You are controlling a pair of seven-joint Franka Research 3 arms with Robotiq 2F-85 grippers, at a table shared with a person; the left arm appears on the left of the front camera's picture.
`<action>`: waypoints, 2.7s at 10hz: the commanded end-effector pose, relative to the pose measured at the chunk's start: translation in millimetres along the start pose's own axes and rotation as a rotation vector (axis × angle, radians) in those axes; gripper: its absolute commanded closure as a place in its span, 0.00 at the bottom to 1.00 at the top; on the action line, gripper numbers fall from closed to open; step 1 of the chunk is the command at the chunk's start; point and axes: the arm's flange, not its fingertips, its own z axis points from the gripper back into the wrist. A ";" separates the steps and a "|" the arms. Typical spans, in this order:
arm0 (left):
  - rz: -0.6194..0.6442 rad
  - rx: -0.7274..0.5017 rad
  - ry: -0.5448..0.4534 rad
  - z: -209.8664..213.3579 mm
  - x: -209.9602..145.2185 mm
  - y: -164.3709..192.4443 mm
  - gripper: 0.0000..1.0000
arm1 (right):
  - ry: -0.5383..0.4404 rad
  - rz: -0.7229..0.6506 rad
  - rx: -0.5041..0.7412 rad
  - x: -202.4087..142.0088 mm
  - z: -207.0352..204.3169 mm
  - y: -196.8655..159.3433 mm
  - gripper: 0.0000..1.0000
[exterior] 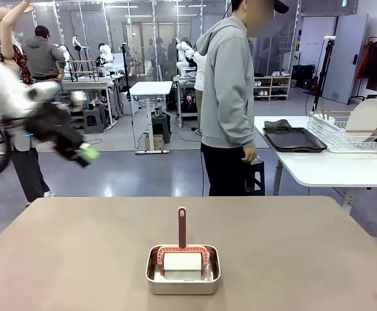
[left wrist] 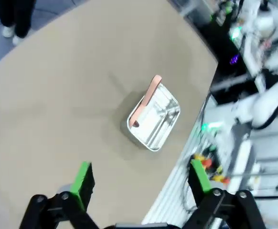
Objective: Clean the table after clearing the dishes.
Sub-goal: Place the Lint Roller back on top of the Airtight Container.
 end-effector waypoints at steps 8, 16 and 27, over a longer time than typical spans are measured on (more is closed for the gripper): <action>0.458 -0.091 -0.780 185.2 -258.7 160.2 0.00 | 0.002 0.006 0.004 -0.8 -1.4 4.2 0.00; 0.526 -0.086 -0.756 184.9 -268.5 164.8 0.00 | 0.002 0.006 0.004 -0.8 -1.4 4.2 0.00; 0.526 -0.086 -0.756 184.9 -268.5 164.8 0.00 | 0.002 0.006 0.004 -0.8 -1.4 4.2 0.00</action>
